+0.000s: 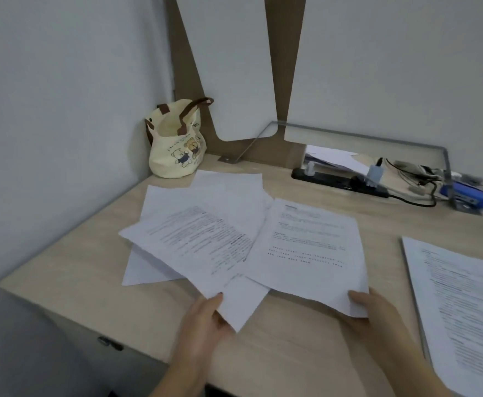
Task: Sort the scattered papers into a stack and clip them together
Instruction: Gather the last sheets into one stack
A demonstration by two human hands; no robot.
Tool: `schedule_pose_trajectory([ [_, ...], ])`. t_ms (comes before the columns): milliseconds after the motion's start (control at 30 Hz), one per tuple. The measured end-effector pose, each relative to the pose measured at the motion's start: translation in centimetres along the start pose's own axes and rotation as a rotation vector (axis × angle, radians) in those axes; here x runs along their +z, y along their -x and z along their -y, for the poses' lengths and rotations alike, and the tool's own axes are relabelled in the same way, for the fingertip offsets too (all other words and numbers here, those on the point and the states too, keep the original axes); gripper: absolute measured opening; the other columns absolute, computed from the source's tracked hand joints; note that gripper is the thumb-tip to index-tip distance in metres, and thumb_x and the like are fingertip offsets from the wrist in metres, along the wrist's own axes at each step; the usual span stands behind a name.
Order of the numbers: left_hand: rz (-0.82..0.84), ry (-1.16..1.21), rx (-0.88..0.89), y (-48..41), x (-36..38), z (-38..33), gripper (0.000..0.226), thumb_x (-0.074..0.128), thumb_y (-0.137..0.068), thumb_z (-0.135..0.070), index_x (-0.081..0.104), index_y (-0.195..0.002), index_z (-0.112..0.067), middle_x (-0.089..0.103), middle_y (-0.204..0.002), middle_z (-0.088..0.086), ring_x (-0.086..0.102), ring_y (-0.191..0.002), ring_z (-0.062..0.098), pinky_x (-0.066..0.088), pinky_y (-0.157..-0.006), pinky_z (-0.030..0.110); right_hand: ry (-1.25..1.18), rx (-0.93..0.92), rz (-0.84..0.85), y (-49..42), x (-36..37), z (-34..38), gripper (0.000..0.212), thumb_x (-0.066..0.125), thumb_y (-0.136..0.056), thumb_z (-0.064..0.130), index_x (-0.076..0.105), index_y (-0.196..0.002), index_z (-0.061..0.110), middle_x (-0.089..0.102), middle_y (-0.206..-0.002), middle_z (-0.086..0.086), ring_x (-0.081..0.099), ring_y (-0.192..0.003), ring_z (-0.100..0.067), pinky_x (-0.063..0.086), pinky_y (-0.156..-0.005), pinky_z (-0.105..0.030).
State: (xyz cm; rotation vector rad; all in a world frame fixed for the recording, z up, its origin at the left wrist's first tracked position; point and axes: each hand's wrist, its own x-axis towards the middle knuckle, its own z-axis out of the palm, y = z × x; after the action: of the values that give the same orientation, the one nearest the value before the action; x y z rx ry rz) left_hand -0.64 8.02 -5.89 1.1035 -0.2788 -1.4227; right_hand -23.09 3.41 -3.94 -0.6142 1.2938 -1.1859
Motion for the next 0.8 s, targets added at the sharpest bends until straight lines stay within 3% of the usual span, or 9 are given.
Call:
schedule_pose_trajectory([
  [67,0.105,-0.094,-0.182,0.8,1.1,0.7,0.021,0.046,-0.093,-0.006,0.059,-0.11,-0.002,0.068,-0.093,0.013,0.064,-0.083,0.025,0.059,-0.061,0.037,-0.043,0.0,0.033,0.1,0.0,0.2,0.023,0.041,-0.09,-0.002,0.057,-0.106,0.004,0.066,-0.093,-0.01,0.061,-0.084,-0.027,0.057,-0.06,-0.038],
  [167,0.548,-0.51,-0.382,2.3,2.6,0.1,0.028,0.048,-0.095,-0.019,0.061,-0.114,-0.003,0.069,-0.109,0.016,0.07,-0.09,0.02,0.058,-0.071,0.03,0.0,-0.036,0.04,-0.3,-0.4,0.5,0.029,0.043,-0.09,0.001,0.057,-0.115,0.003,0.067,-0.105,-0.015,0.063,-0.093,-0.032,0.053,-0.07,-0.041],
  [267,0.856,-0.952,-0.25,1.9,3.8,-1.8,0.024,0.046,-0.095,-0.024,0.063,-0.108,-0.012,0.07,-0.109,0.012,0.067,-0.092,0.011,0.052,-0.078,0.023,0.046,-0.071,0.01,-0.8,-0.8,0.9,0.031,0.045,-0.091,0.006,0.056,-0.12,0.006,0.067,-0.109,-0.014,0.063,-0.097,-0.031,0.051,-0.074,-0.04],
  [300,0.831,-1.005,-0.117,1.1,4.1,-2.7,0.019,0.048,-0.094,-0.022,0.064,-0.101,-0.017,0.071,-0.102,0.006,0.066,-0.09,0.01,0.052,-0.077,0.025,0.061,-0.077,0.0,-1.1,-0.9,0.9,0.032,0.045,-0.091,0.007,0.055,-0.121,0.006,0.066,-0.111,-0.013,0.063,-0.099,-0.032,0.051,-0.076,-0.041],
  [367,0.583,-1.141,0.21,-1.9,4.3,-4.6,0.013,0.053,-0.091,-0.019,0.064,-0.088,-0.025,0.069,-0.093,-0.005,0.064,-0.089,0.009,0.052,-0.081,0.031,0.098,-0.072,-0.013,-1.5,-1.0,0.6,0.03,0.046,-0.092,0.007,0.054,-0.121,0.006,0.065,-0.109,-0.011,0.062,-0.097,-0.031,0.051,-0.078,-0.042],
  [467,0.271,-1.491,0.636,-7.6,3.7,-7.1,0.02,0.055,-0.09,-0.026,0.058,-0.11,-0.025,0.056,-0.12,-0.005,0.053,-0.112,0.011,0.043,-0.095,0.03,0.203,-0.049,-0.038,-1.9,-0.9,-0.1,0.028,0.048,-0.09,0.004,0.053,-0.118,0.004,0.065,-0.101,-0.008,0.063,-0.091,-0.028,0.052,-0.075,-0.039],
  [533,0.325,-1.713,0.565,-11.2,3.4,-8.4,0.048,0.058,-0.088,-0.034,0.043,-0.132,-0.025,0.038,-0.141,-0.004,0.038,-0.128,0.013,0.036,-0.105,0.033,0.216,-0.036,-0.031,-2.2,-0.9,-0.2,0.027,0.048,-0.089,0.001,0.051,-0.115,0.002,0.063,-0.103,-0.009,0.064,-0.088,-0.028,0.056,-0.062,-0.034],
  [633,0.45,-1.933,0.342,-14.1,4.4,-9.9,0.084,0.067,-0.079,-0.043,0.02,-0.146,-0.024,0.017,-0.154,-0.003,0.019,-0.141,0.016,0.025,-0.114,0.04,0.176,-0.007,-0.029,-2.7,-1.1,-0.1,0.027,0.046,-0.089,-0.003,0.047,-0.116,0.003,0.058,-0.105,-0.009,0.063,-0.086,-0.029,0.058,-0.049,-0.031],
  [800,0.533,-2.12,0.129,-16.1,6.8,-10.8,0.1,0.076,-0.067,-0.048,0.019,-0.145,-0.022,0.023,-0.145,-0.001,0.023,-0.135,0.018,0.029,-0.111,0.042,0.114,0.036,-0.01,-3.3,-1.5,0.0,0.028,0.042,-0.091,-0.004,0.048,-0.118,0.003,0.056,-0.109,-0.011,0.06,-0.089,-0.032,0.058,-0.045,-0.033],
])
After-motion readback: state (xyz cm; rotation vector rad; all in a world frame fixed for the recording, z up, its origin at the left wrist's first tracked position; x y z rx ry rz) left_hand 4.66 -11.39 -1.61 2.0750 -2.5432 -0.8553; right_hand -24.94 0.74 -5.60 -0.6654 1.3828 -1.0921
